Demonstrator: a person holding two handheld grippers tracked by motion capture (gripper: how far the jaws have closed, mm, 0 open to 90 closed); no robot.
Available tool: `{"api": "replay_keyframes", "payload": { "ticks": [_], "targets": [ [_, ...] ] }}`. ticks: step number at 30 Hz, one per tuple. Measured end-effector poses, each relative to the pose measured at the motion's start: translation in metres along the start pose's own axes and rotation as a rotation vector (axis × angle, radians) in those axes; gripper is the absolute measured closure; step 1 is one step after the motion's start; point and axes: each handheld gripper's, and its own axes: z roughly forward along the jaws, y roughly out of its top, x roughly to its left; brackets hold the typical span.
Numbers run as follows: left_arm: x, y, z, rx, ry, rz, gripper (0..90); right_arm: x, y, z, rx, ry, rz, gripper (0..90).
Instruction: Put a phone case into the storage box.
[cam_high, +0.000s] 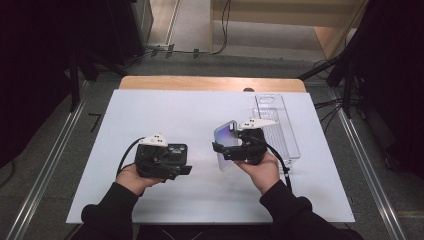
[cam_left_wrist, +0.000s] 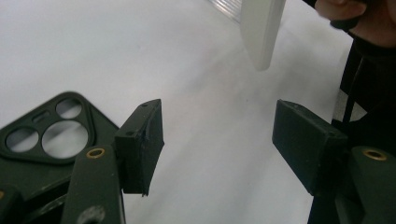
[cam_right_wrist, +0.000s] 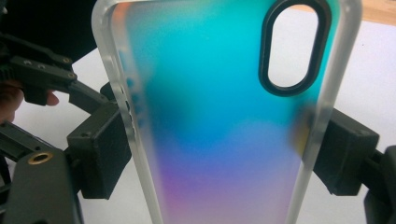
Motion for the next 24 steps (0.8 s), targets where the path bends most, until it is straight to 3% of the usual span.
{"api": "replay_keyframes", "payload": {
  "ticks": [15,24],
  "targets": [
    [0.006,-0.027,-0.009,0.018,0.048,-0.027,33.9,-0.011,0.012,-0.020,-0.024,0.008,0.010,15.1],
    [0.008,-0.032,-0.013,0.012,0.078,-0.061,33.9,-0.031,0.026,-0.041,-0.075,-0.026,0.050,15.1]
  ]
}}
